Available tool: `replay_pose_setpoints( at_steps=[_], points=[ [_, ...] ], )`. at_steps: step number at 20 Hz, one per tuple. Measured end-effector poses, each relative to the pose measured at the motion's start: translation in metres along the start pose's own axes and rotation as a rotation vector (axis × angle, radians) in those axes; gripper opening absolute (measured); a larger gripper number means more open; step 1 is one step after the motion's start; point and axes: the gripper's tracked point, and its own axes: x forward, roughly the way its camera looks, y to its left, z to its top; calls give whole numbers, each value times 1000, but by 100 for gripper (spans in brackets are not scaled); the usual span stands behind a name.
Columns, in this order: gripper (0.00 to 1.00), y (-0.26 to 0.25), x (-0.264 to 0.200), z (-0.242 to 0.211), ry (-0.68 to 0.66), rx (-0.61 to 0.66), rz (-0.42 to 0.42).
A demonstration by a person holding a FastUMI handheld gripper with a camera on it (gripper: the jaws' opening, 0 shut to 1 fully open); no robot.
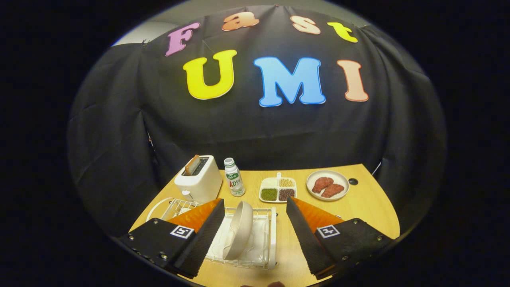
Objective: Take the plate from the dish rack, then take the spoon from the basket and place it into the plate.
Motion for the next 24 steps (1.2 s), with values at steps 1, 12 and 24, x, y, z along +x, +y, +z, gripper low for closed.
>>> replay_pose_setpoints(
  at_steps=[1, 12, 24],
  points=[
    [96, 1, 6, -6, 39, 10, -3],
    [97, 23, 81, -81, 364, 70, -14],
    [29, 31, 90, -119, 563, -44, -221]
  ],
)
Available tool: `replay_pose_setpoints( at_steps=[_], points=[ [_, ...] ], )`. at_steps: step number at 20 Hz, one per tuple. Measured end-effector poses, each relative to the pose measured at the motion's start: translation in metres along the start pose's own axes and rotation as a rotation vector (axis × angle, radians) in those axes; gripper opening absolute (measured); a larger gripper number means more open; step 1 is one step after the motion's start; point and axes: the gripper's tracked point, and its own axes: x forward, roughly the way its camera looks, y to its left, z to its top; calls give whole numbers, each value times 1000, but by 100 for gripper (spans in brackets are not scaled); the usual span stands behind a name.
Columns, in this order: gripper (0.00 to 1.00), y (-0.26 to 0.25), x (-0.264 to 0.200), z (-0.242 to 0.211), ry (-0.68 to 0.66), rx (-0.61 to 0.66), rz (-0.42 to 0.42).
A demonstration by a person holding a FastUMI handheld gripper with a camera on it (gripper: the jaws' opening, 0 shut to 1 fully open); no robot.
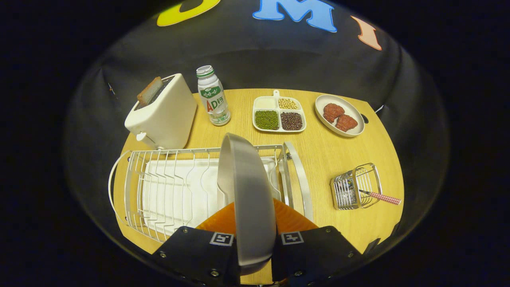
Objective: Take the plate from the dish rack, then take the spoon from the basket and place it into the plate.
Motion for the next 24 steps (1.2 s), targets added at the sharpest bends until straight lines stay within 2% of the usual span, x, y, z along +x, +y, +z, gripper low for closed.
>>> replay_pose_setpoints(
  at_steps=[3, 7, 14, 22, 24],
  points=[
    [29, 4, -11, 13, -15, -68, -105],
    [28, 1, -26, 31, -47, -141, -171],
    [28, -23, -78, 39, -121, -75, -51],
    [28, -90, -133, 7, -163, 23, 63],
    [28, -102, -140, -4, -163, 48, 113]
  ],
)
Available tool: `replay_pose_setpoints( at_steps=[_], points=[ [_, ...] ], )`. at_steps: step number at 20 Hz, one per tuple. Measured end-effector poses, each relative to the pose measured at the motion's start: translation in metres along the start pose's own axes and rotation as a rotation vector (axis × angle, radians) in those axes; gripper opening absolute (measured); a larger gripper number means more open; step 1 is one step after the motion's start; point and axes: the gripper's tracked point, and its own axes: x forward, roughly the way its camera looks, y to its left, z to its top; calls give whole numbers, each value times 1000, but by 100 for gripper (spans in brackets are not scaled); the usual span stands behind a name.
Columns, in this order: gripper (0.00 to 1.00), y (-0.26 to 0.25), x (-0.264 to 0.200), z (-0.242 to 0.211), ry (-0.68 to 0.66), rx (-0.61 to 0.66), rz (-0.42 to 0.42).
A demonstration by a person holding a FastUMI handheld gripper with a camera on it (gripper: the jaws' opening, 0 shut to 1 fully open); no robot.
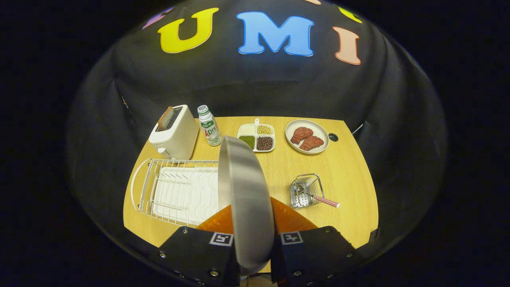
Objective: Take the plate from the dish rack, then take the spoon from the basket and place it into the plate.
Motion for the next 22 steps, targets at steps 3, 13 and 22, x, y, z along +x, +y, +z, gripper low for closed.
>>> replay_pose_setpoints(
  at_steps=[3, 13, 22],
  points=[
    [28, -17, -12, -15, -12, 42, 105],
    [28, -100, -17, -110, -28, 110, 250],
    [28, -133, 46, -195, 147, 324, 276]
  ],
)
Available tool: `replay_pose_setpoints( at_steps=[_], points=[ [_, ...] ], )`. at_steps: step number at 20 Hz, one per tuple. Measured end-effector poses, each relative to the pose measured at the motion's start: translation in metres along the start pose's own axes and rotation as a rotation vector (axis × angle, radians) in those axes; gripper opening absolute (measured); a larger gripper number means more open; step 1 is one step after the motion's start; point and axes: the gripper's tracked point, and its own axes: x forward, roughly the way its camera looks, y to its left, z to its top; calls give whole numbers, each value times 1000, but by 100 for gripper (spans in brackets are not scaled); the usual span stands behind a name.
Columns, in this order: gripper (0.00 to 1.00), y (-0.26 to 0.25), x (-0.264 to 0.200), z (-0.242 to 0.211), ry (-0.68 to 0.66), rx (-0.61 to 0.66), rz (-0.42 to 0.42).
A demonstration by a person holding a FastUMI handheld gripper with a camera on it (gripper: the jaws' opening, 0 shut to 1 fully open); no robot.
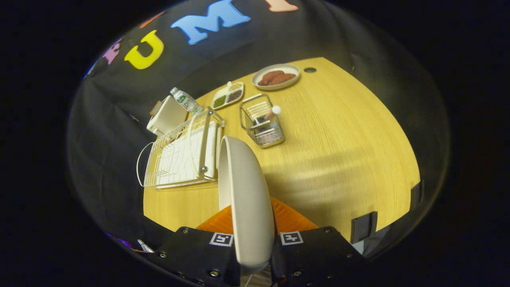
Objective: Take the plate from the dish rack, then take the spoon from the basket and place it into the plate.
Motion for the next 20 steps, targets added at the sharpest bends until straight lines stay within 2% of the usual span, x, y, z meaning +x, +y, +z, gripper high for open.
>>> replay_pose_setpoints(
  at_steps=[6, 9, 13, 16, 18, 19, 20],
  points=[
    [28, 1, 31, -16, 22, 66, 103],
    [28, -3, 45, -25, 49, 59, 140],
    [29, -5, 62, -26, 17, 17, 200],
    [29, -9, 66, -25, 28, 35, 251],
    [33, -24, 68, -22, 31, 4, 199],
    [45, -26, 72, -24, 21, -23, 189],
    [50, -29, 73, -23, 17, -19, 181]
  ],
)
